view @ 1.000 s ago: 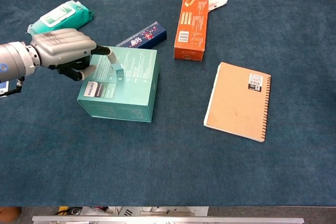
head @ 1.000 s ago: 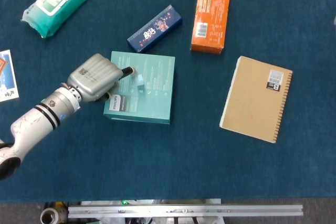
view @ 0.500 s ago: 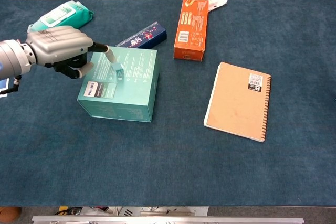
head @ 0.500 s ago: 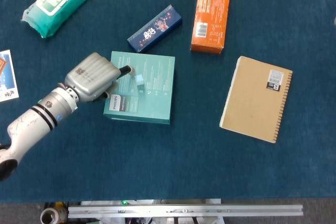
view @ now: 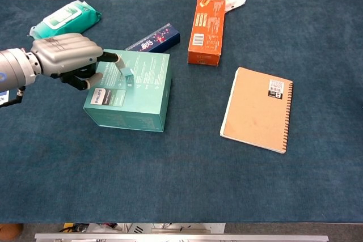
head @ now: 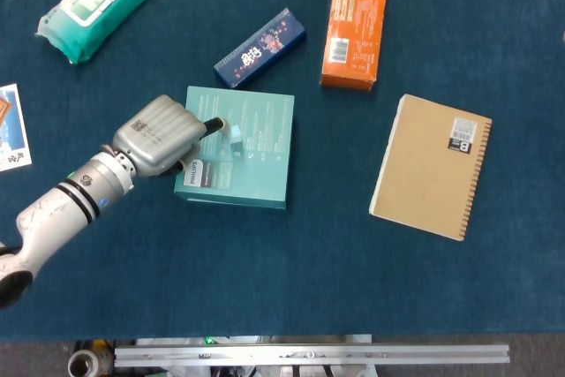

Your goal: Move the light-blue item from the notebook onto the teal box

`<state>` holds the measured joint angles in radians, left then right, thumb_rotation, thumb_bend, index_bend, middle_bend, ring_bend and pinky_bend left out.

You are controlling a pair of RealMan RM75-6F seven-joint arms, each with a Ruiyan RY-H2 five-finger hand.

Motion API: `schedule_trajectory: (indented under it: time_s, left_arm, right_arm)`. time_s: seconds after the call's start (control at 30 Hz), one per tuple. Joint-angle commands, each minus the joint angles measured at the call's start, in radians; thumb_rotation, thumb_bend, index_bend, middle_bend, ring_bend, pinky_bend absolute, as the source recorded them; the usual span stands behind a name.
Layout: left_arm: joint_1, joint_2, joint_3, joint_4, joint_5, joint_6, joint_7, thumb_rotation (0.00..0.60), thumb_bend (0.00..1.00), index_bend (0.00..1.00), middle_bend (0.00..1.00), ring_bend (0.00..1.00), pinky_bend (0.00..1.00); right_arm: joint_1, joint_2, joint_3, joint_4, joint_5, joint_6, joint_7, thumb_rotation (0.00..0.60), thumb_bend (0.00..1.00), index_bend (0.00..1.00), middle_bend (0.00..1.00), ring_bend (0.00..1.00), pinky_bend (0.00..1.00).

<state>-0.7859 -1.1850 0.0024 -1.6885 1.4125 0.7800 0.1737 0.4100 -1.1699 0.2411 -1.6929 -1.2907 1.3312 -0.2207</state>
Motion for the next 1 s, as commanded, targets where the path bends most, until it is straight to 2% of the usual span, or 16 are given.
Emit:
schedule_trajectory:
  time_s: [0.03,1.0]
  left_arm:
    - [-0.002,-0.002,-0.002,0.002,-0.004,-0.003,0.001,0.600,0.76,0.24,1.00,1.00,0.97]
    - [-0.002,-0.005,0.001,-0.037,-0.016,-0.002,0.049,0.600,0.76,0.24,1.00,1.00,0.97]
  right_arm:
    - [-0.001,0.000,0.000,0.000,0.000,0.000,0.001,0.600,0.48,0.67,0.98,1.00,1.00]
    - [-0.019,0.013,-0.001,0.002,-0.009,0.015,0.027,0.600,0.48,0.67,0.98,1.00,1.00]
